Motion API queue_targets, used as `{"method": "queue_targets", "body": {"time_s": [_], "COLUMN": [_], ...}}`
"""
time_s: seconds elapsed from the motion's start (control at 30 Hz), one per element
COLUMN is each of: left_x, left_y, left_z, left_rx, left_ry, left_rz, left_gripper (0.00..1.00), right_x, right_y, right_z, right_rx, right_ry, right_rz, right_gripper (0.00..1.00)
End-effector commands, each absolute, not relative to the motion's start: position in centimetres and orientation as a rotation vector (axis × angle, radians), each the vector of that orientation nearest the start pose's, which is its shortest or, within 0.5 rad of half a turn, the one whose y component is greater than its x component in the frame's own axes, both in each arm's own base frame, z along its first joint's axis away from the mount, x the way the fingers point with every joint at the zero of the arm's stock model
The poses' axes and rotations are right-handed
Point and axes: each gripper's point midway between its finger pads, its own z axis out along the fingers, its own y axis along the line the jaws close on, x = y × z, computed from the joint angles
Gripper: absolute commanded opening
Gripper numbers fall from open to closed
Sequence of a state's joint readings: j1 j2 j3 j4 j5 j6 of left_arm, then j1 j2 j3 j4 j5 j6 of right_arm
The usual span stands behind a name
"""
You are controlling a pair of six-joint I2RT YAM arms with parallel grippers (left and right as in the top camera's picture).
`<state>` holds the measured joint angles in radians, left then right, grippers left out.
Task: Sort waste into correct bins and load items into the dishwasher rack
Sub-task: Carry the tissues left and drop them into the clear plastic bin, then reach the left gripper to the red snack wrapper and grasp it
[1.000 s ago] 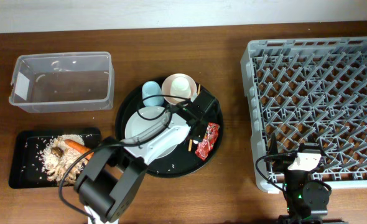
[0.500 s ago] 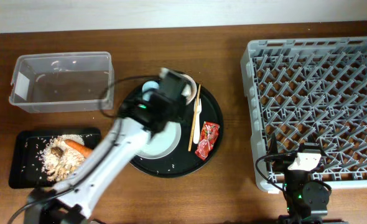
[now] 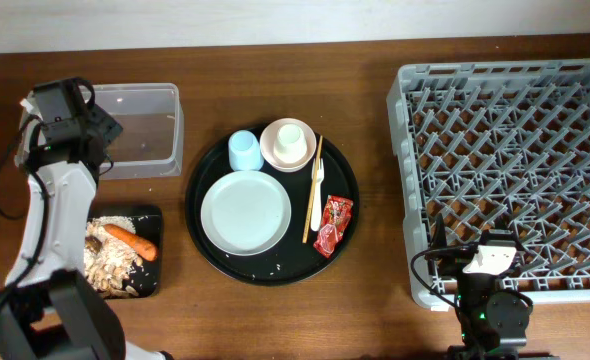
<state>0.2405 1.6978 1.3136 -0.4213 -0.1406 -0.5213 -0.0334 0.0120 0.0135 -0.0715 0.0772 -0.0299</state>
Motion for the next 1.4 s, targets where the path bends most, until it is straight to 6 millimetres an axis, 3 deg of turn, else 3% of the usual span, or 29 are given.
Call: {"method": "queue_targets", "body": {"time_s": [0.0, 0.1, 0.17, 0.3, 0.37, 0.47, 0.57, 0.63, 0.7, 0.77, 0.87, 0.93, 1.03, 1.2, 1.37], "left_x": [46.1, 46.6, 47.0, 45.9, 44.9, 41.8, 38.3, 36.7, 34.9, 32.4, 28.9, 28.3, 28.3, 26.7, 25.7], "left_y": [12.7, 10.4, 8.6, 5.5, 1.5, -7.4, -15.5, -18.8, -22.2, -26.1, -29.7, -29.7, -28.2, -26.1, -25.7], "left_z": [16.1, 18.0, 20.9, 25.4, 27.4, 29.4, 28.0, 26.1, 23.6, 20.2, 14.9, 12.1, 9.1, 7.9, 6.7], "left_rx": [-0.924, -0.733, -0.562, -0.458, -0.267, 0.034, 0.317, 0.407, 0.511, 0.653, 0.818, 0.792, 0.680, 0.463, 0.259], "left_ry": [2.177, 2.207, 2.172, 2.107, 2.105, 2.122, 2.192, 2.259, 2.335, 2.424, 2.566, 2.665, 2.778, 2.935, 3.015], "left_rz": [-0.056, -0.171, -0.212, -0.263, -0.353, -0.556, -0.652, -0.642, -0.625, -0.649, -0.627, -0.520, -0.333, -0.248, -0.257], "left_gripper": [0.99, 0.99, 0.99, 0.99, 0.99, 0.99, 0.99, 0.99, 0.97, 0.80, 0.78, 0.78, 0.78, 0.78, 0.79], "right_x": [24.5, 24.5, 24.5, 24.5, 24.5, 24.5, 24.5, 24.5, 24.5, 24.5, 24.5, 24.5, 24.5, 24.5, 24.5], "right_y": [-2.3, -2.3, -2.3, -2.3, -2.3, -2.3, -2.3, -2.3, -2.3, -2.3, -2.3, -2.3, -2.3, -2.3, -2.3], "right_z": [15.7, 15.7, 15.7, 15.7, 15.7, 15.7, 15.7, 15.7, 15.7, 15.7, 15.7, 15.7, 15.7, 15.7, 15.7], "right_rx": [0.065, 0.065, 0.065, 0.065, 0.065, 0.065, 0.065, 0.065, 0.065, 0.065, 0.065, 0.065, 0.065, 0.065, 0.065], "right_ry": [1.646, 1.646, 1.646, 1.646, 1.646, 1.646, 1.646, 1.646, 1.646, 1.646, 1.646, 1.646, 1.646, 1.646, 1.646], "right_rz": [-0.120, -0.120, -0.120, -0.120, -0.120, -0.121, -0.120, -0.120, -0.120, -0.120, -0.120, -0.120, -0.120, -0.120, -0.120], "right_gripper": [0.99, 0.99, 0.99, 0.99, 0.99, 0.99, 0.99, 0.99, 0.98, 0.99, 0.99, 0.99, 0.99, 0.99, 0.99]}}
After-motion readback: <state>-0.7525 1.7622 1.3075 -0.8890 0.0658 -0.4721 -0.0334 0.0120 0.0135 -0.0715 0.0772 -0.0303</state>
